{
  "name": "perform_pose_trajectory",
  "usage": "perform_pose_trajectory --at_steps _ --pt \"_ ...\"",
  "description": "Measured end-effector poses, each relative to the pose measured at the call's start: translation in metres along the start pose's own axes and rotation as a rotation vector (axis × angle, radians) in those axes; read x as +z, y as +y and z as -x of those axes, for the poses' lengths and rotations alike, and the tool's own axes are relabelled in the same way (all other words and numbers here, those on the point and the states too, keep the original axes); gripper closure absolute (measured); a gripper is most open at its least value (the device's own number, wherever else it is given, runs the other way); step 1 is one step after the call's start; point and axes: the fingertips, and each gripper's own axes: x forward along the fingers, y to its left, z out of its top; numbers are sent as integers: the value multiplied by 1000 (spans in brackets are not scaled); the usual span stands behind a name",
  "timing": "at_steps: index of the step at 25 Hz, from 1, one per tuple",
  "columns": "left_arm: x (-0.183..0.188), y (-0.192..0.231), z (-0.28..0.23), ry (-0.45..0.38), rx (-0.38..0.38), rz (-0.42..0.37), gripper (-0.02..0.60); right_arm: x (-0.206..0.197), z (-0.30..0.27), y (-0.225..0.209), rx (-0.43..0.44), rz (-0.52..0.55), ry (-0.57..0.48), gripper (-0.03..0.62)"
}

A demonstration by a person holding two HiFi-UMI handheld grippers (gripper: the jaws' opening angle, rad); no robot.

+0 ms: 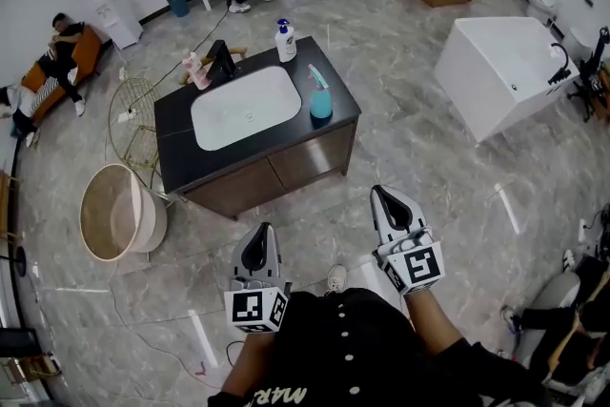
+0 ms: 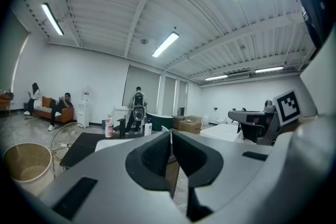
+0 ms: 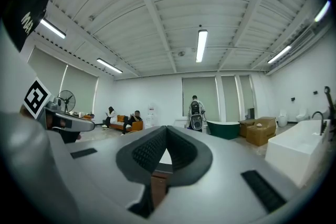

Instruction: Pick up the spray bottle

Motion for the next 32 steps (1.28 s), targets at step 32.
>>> perform_pose_trajectory --at_steps 32 --pt "49 120 -276 -3 -81 35 561 -7 -279 -95 -20 21 7 600"
